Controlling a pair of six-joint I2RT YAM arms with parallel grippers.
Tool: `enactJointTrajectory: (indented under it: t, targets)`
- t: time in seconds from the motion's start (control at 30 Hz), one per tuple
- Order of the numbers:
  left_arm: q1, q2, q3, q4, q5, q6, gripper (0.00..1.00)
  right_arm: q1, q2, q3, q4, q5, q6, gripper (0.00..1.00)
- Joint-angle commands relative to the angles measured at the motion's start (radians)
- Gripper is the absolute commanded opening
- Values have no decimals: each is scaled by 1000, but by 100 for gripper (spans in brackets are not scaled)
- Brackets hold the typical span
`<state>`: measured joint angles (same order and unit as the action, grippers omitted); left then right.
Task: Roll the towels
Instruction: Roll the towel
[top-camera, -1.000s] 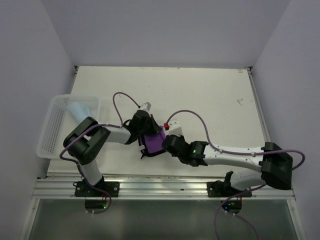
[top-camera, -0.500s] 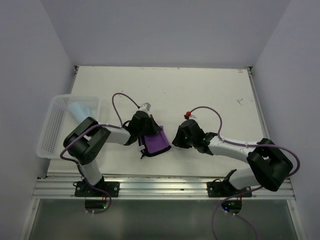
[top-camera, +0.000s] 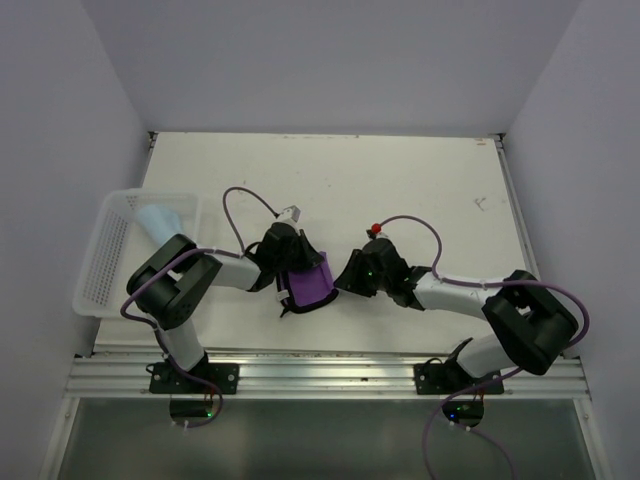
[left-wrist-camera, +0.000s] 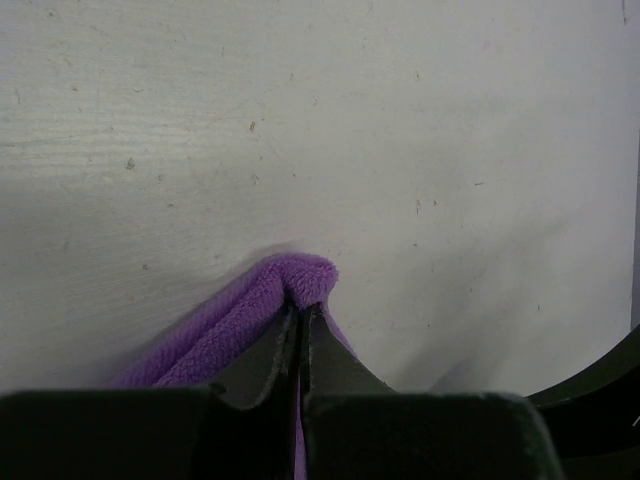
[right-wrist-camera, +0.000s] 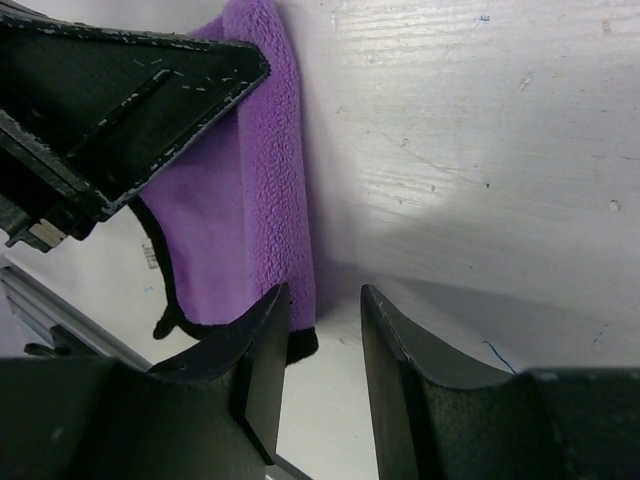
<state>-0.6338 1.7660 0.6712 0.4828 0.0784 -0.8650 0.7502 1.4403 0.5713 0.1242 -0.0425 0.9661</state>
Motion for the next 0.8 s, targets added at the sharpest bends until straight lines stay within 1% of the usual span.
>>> enactJointTrajectory:
  t: [0.0, 0.17, 0.4, 0.63, 0.77]
  targets:
    - [17, 47, -51, -138, -85, 21, 0, -3, 9, 1, 66, -25, 45, 39]
    - [17, 49, -51, -135, -83, 20, 0, -3, 15, 7, 54, -20, 82, 40]
    - [17, 50, -50, -135, -85, 18, 0, -3, 51, 4, 114, -62, 126, 40]
    - [17, 52, -50, -133, -85, 20, 0, -3, 29, -20, 124, -10, 174, 43]
    - [17, 61, -50, -130, -83, 20, 0, -3, 38, -14, 135, -19, 184, 46]
